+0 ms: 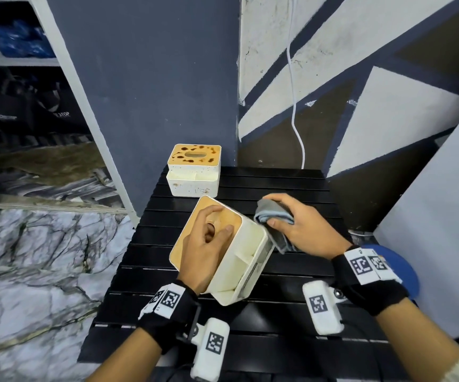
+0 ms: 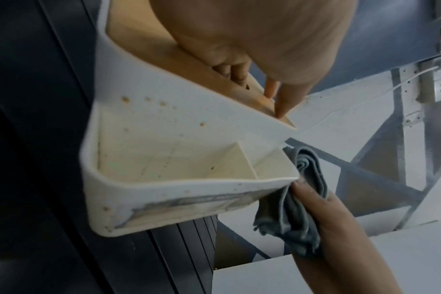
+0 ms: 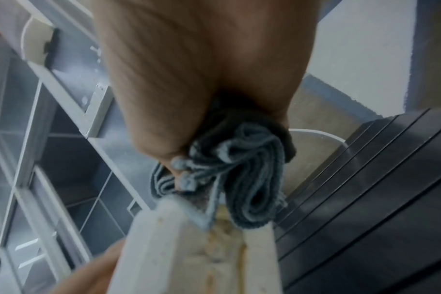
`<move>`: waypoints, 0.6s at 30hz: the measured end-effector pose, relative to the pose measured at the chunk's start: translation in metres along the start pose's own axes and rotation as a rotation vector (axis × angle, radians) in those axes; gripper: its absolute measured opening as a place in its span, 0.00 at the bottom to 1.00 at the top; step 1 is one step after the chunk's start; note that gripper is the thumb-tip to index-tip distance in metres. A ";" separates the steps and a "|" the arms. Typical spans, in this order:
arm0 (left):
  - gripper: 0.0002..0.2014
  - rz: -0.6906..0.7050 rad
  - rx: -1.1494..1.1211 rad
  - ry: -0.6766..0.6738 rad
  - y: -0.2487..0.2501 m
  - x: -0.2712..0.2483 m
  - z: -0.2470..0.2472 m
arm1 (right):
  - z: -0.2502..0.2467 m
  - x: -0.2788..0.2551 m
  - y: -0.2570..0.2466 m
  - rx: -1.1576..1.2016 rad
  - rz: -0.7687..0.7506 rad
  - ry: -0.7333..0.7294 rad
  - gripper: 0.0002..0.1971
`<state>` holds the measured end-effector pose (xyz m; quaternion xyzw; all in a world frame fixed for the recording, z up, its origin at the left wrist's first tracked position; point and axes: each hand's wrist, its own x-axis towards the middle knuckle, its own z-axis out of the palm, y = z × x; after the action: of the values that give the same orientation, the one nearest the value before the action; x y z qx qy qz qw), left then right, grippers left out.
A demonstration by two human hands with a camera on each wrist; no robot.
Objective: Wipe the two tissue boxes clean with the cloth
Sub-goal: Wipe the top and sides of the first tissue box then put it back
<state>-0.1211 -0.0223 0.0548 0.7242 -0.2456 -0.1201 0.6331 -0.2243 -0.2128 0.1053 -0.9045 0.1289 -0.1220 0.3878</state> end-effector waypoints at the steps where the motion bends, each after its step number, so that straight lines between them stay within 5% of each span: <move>1: 0.15 0.004 -0.038 0.003 0.000 -0.002 -0.002 | 0.006 -0.004 0.002 -0.008 -0.021 -0.009 0.19; 10: 0.19 -0.025 -0.262 0.083 -0.010 -0.004 -0.012 | 0.065 -0.052 -0.012 -0.133 -0.180 0.006 0.29; 18: 0.24 -0.062 -0.386 0.059 -0.013 0.001 -0.021 | 0.086 -0.063 -0.024 -0.162 -0.313 0.104 0.26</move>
<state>-0.1072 -0.0042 0.0457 0.5997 -0.1768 -0.1632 0.7632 -0.2521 -0.1187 0.0578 -0.9342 0.0159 -0.2168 0.2828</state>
